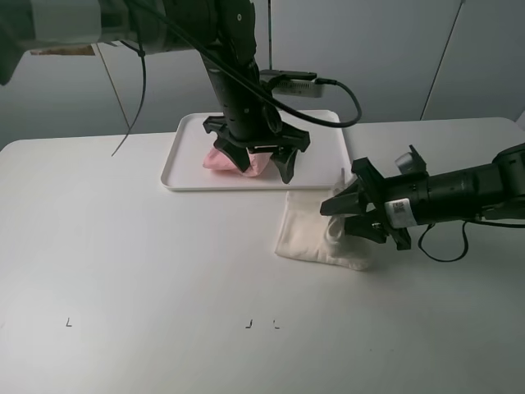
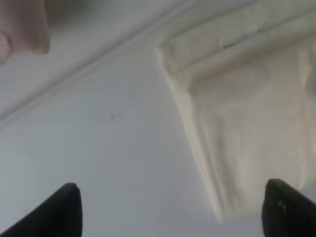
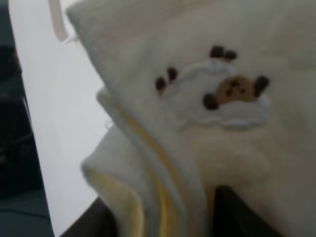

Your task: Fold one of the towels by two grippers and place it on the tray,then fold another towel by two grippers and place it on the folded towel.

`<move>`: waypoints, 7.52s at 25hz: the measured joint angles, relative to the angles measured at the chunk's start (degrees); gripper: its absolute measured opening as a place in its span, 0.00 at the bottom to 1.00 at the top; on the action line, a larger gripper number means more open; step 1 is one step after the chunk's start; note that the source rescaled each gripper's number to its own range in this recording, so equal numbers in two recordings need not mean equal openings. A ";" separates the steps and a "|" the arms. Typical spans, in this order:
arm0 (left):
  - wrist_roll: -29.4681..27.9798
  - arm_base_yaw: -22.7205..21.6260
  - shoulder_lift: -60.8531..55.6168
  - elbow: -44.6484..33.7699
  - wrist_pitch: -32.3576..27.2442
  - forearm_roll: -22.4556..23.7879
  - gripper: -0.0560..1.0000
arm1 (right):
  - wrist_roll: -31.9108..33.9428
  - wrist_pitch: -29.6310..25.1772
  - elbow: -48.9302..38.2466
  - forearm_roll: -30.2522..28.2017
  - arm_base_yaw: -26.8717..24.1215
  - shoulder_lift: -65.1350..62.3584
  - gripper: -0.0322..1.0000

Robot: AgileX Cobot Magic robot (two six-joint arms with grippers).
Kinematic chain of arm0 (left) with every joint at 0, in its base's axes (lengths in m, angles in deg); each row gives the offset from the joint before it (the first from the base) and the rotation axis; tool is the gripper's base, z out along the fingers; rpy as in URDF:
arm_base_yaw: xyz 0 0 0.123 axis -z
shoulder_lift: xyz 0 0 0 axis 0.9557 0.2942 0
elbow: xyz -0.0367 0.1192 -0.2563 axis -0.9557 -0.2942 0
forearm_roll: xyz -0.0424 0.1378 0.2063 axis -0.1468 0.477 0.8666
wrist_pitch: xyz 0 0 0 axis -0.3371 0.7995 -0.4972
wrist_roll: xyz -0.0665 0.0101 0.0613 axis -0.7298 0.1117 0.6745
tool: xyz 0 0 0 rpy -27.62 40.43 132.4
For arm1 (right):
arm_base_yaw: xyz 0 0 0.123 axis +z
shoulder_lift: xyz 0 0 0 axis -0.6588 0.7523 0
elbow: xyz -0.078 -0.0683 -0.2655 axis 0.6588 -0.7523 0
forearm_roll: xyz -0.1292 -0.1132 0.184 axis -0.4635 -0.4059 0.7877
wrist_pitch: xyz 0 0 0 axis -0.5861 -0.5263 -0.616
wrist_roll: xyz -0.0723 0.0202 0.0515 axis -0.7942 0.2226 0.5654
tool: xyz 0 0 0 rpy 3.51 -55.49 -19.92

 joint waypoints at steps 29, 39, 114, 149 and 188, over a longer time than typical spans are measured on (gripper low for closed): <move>2.23 -0.84 -0.17 1.62 0.22 0.01 0.94 | 2.44 4.33 2.61 -7.89 -10.39 0.00 0.70; 2.49 -0.84 -0.17 1.62 0.22 -0.11 0.94 | 2.66 5.49 2.61 -10.69 -10.01 0.00 0.70; 8.18 -5.36 -29.40 -46.53 30.31 -2.45 0.94 | 23.26 -0.75 29.19 -31.45 0.81 0.12 0.07; 13.63 -5.36 -30.11 -48.62 35.64 -7.87 0.94 | 51.20 2.39 79.90 -44.22 12.36 32.84 0.07; 10.85 -18.14 -50.07 -61.34 35.34 -5.59 0.94 | 64.53 6.95 45.31 -93.75 13.95 -7.36 1.00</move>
